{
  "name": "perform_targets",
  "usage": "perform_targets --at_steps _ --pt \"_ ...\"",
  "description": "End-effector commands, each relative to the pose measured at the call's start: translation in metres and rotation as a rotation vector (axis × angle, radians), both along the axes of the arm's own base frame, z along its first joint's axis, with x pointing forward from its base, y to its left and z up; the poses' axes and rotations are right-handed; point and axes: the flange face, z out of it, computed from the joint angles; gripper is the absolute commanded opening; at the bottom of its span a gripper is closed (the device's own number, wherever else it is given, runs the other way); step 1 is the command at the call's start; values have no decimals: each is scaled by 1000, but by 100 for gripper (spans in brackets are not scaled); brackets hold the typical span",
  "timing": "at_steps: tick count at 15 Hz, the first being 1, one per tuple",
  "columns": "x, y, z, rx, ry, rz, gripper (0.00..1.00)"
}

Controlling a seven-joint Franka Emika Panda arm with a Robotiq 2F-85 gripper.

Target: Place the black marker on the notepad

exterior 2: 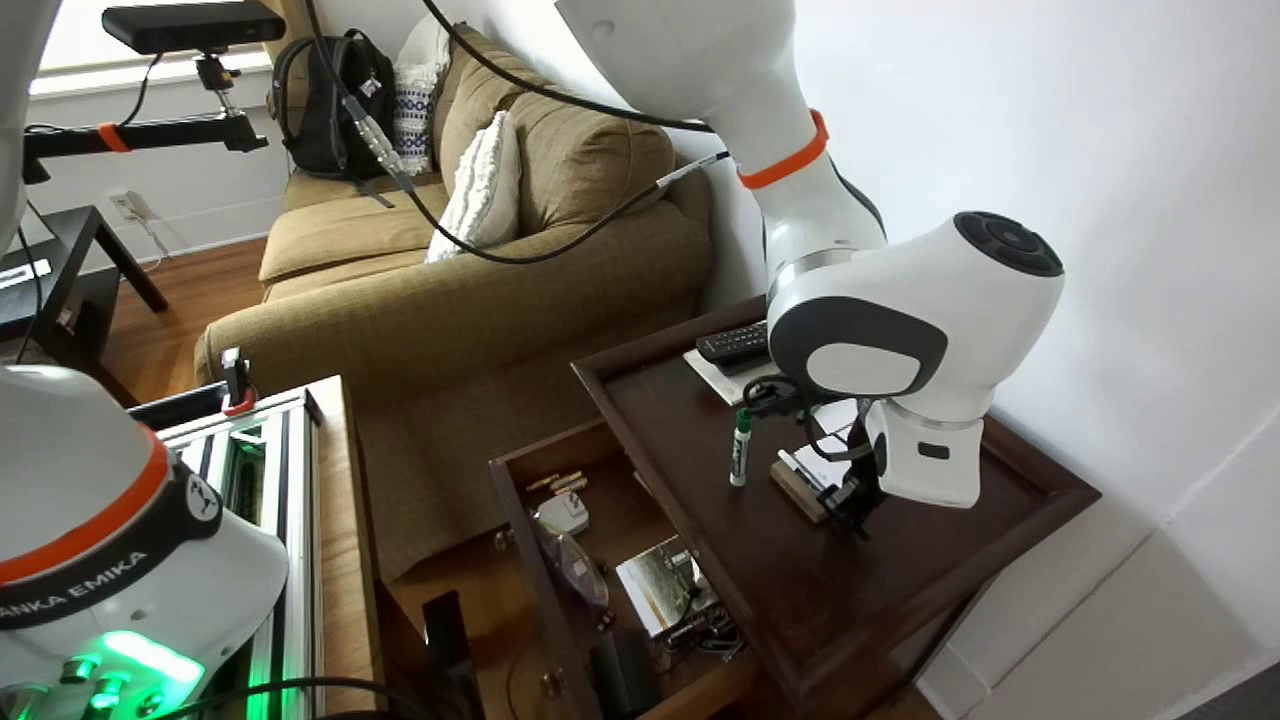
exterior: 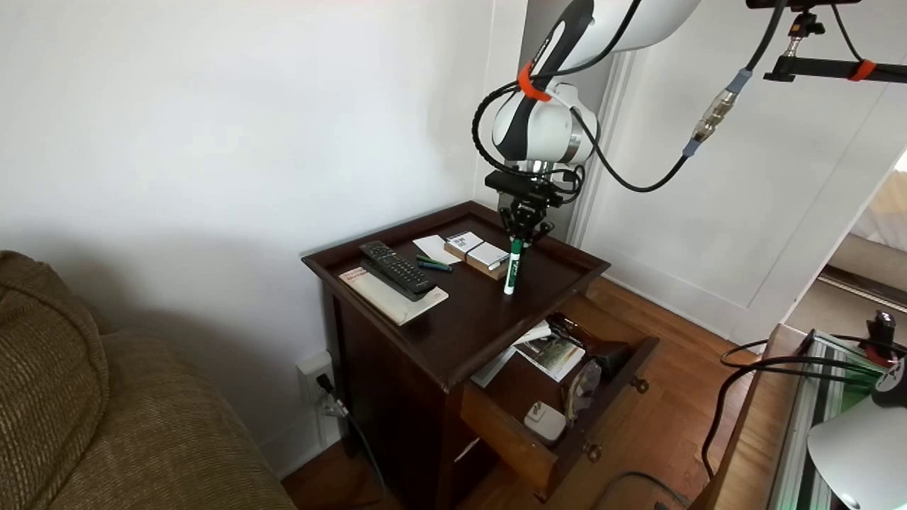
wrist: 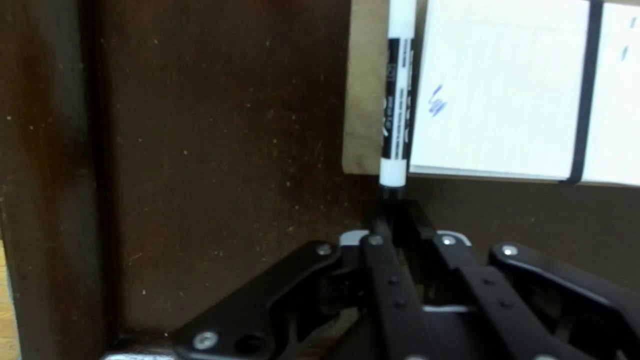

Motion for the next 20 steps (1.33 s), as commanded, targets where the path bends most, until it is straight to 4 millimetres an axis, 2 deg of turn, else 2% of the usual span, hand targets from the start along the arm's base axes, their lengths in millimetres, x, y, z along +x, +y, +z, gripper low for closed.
perform_targets --at_steps 1,8,9,10,12,18,20 --pt "-1 7 -6 -45 23 -27 3" --pt "4 15 -10 -83 31 -52 3" --pt "4 15 -9 -82 30 -53 38" --pt "4 15 -8 -79 28 -52 40" --pt "4 16 -5 -78 19 -49 52" --pt "2 13 13 -102 -34 -26 98" --pt "1 7 17 -114 -47 -13 100"
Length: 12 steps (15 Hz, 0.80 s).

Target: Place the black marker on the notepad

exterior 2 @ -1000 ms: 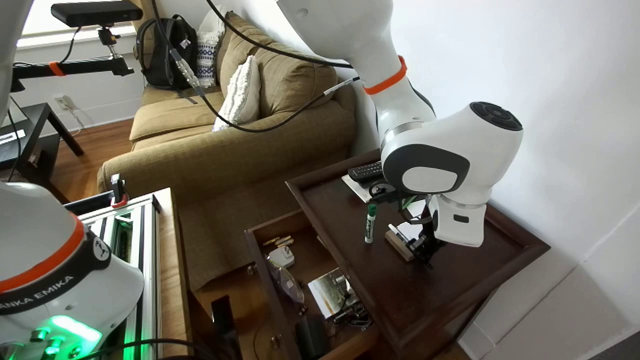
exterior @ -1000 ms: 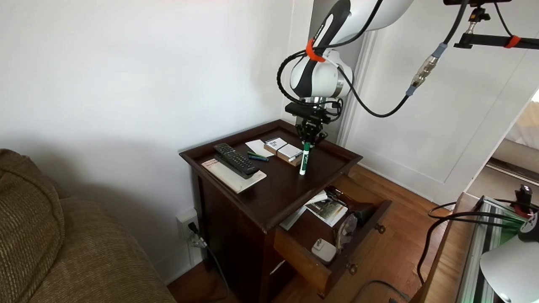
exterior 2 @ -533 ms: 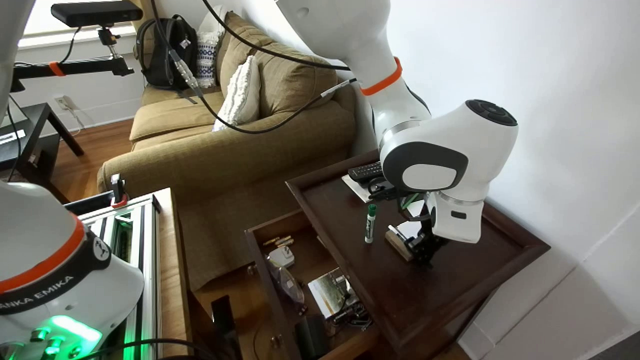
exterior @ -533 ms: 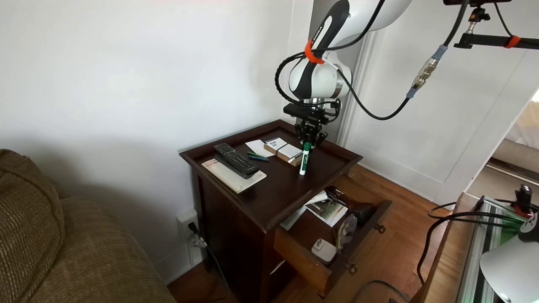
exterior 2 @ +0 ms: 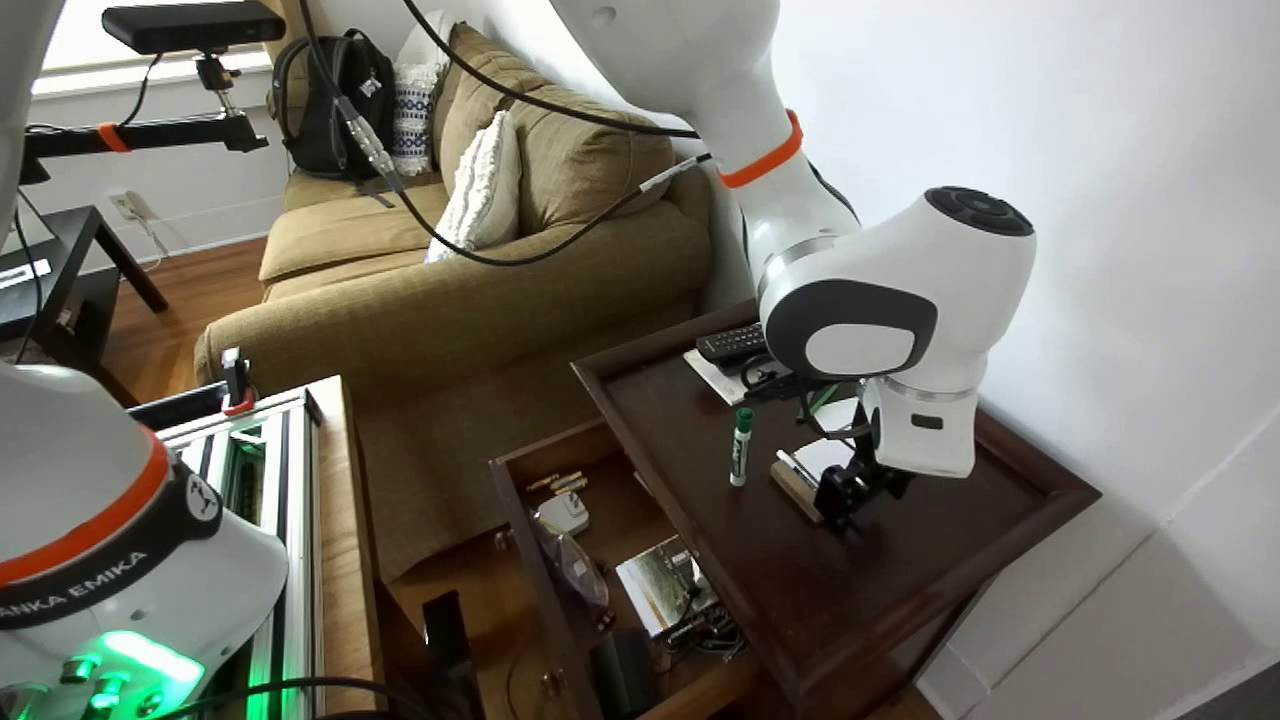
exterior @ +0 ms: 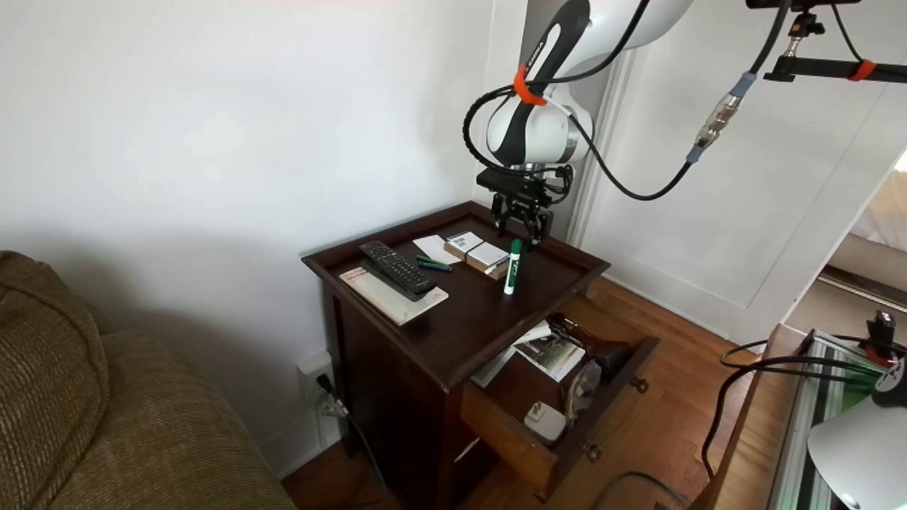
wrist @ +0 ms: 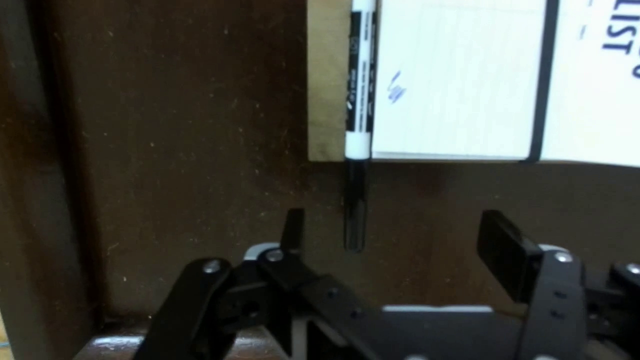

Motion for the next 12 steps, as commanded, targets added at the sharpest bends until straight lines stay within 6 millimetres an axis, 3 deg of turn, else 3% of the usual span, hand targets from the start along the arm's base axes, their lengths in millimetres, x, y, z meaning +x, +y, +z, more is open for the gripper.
perform_targets --at_steps 1,2,3,5,12 --pt "-11 -5 9 -26 -8 34 100" --pt "-12 -7 7 -17 -1 49 100" --pt "-13 -8 6 -11 6 64 75" --pt "-15 -9 2 -4 20 95 68" --pt "-19 -13 -4 -6 27 184 13"
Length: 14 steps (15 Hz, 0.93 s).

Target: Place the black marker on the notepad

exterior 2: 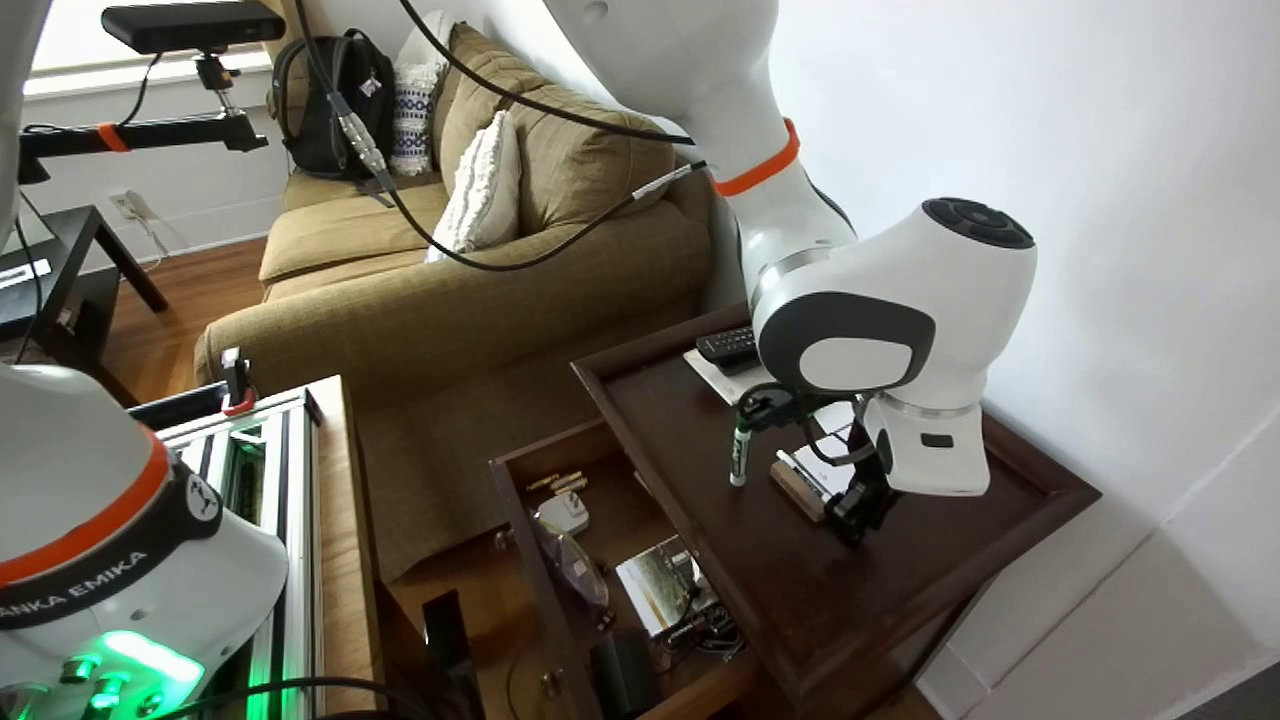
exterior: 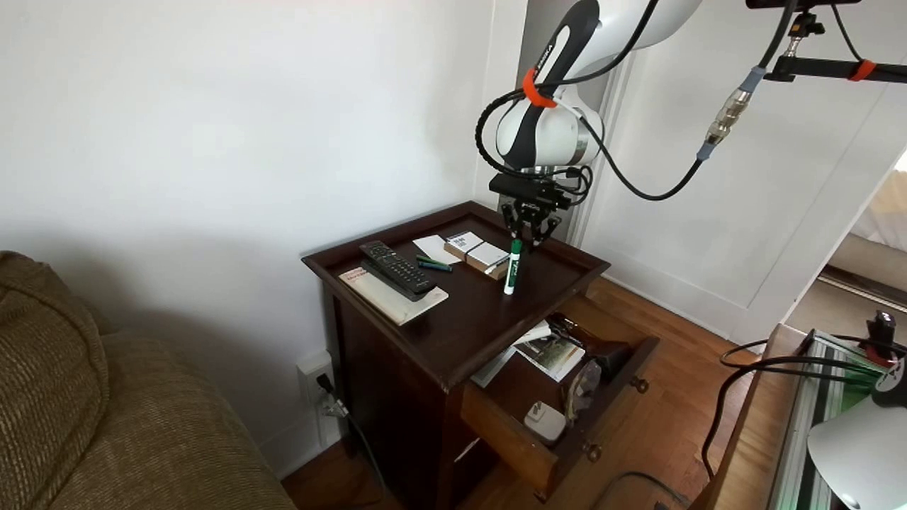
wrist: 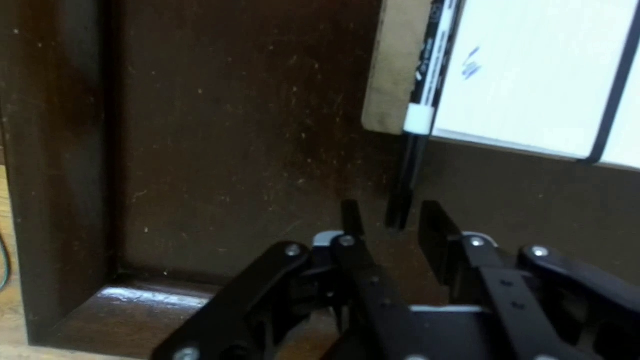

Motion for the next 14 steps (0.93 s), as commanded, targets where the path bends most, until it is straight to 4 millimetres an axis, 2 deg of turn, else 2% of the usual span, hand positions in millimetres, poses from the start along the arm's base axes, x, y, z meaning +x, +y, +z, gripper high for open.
perform_targets --at_steps 1,2,3,9,10,11,14 --pt "-4 -1 -1 9 6 50 6" --pt "-4 -1 -1 10 4 58 1" --pt "-4 0 -1 12 5 64 0" --pt "-5 0 -3 17 6 88 0" --pt "-4 0 -2 23 2 95 26" --pt "-4 0 -3 25 1 98 27" --pt "-4 0 -5 32 4 113 47"
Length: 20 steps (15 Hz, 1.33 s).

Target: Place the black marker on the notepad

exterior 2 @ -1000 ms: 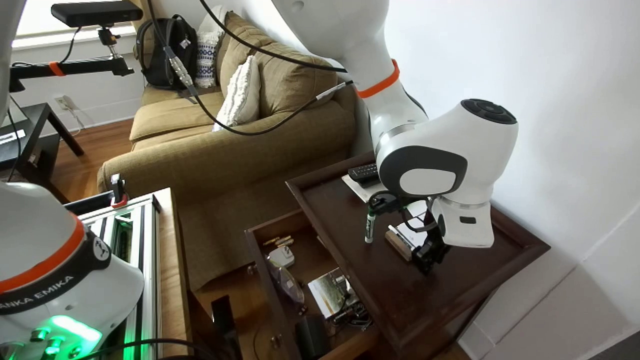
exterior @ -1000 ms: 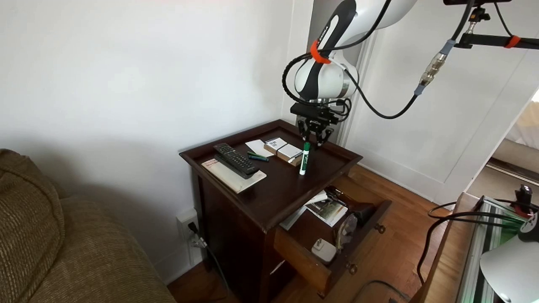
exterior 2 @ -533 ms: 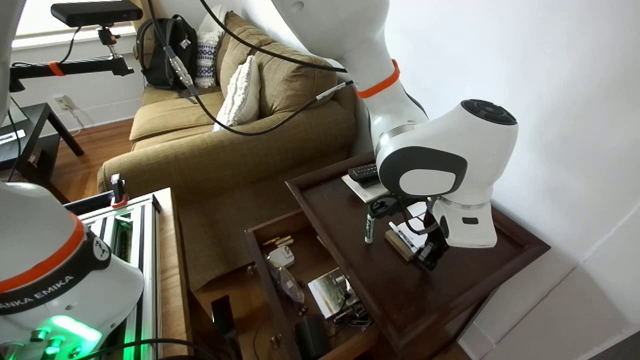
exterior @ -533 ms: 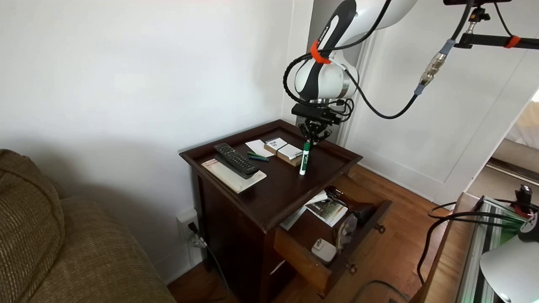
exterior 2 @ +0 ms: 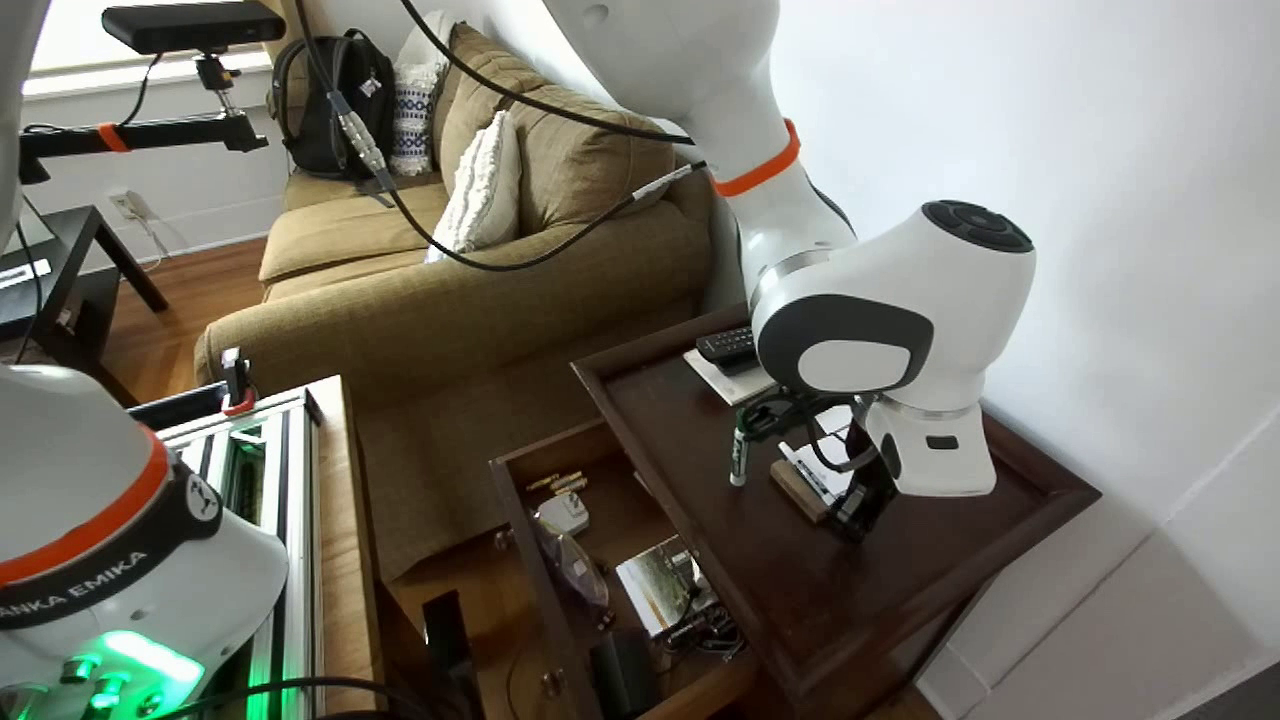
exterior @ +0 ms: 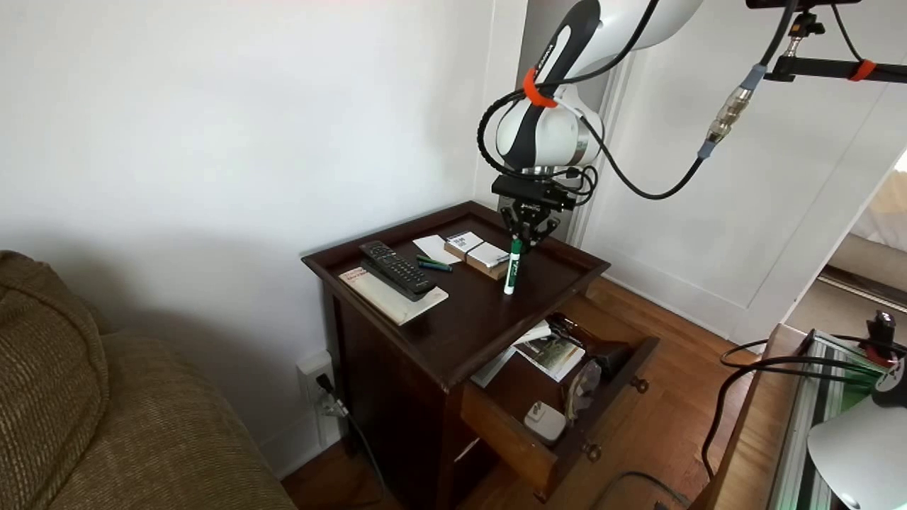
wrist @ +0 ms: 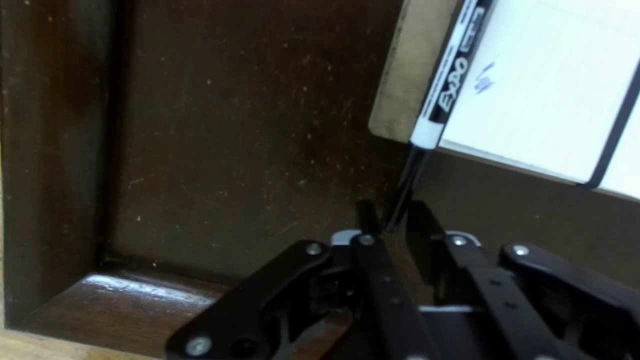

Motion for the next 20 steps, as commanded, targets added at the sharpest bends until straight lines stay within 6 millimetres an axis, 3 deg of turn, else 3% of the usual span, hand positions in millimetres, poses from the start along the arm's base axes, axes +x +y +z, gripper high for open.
perform_targets --at_steps 1,5,6,7,9,14,20 --pt "-3 -1 -4 23 6 28 55" --pt "-2 -1 -7 31 8 37 84" --pt "-1 -1 -8 32 6 40 71" --pt "-1 -1 -8 35 5 44 48" --pt "1 -3 -11 42 4 48 41" --pt "2 -4 -14 54 -2 53 2" --pt "3 0 -15 64 -2 49 3"
